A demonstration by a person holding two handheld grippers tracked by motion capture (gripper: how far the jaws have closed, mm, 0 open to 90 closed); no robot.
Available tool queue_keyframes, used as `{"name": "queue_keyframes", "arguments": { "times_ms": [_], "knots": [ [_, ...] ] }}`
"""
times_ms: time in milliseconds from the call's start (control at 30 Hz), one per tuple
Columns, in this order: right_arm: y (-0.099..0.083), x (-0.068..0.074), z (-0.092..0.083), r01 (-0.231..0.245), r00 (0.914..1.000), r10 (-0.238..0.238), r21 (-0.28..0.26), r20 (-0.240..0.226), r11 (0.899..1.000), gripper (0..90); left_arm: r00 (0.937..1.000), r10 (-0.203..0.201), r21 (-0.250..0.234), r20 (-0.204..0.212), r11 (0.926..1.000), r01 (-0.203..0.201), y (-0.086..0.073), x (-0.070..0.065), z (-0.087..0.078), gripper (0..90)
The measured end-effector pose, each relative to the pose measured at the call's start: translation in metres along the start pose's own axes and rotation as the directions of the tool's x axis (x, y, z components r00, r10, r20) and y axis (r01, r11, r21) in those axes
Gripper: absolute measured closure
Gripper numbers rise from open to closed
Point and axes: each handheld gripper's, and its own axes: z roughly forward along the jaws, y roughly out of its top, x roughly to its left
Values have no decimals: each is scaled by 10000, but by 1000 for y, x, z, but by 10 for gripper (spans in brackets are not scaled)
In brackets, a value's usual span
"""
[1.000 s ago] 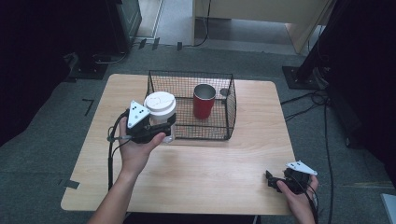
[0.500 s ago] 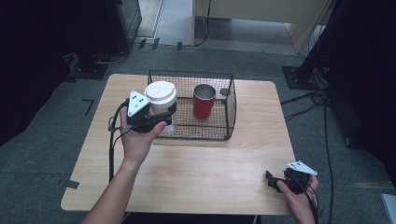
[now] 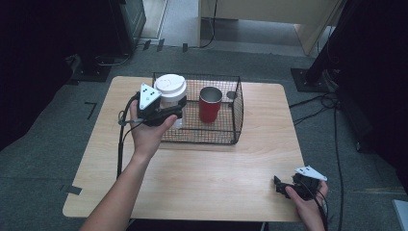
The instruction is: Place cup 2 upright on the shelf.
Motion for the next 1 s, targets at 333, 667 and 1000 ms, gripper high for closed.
{"name": "queue_keyframes", "arguments": {
  "times_ms": [333,667,1000],
  "knots": [
    [0,-1,0,-52,10000,51,-34,-75,10000,0,9990,108,45,-427,9999,-106,-13,6,33,168],
    [0,-2,-1,-72,9999,71,-58,-157,10000,0,9988,-70,605,-494,9981,100,-29,11,60,168],
    [0,-2,-1,-56,9998,55,-68,-171,10000,0,9912,478,1100,-1234,9933,-342,-41,14,77,168]
  ]
}}
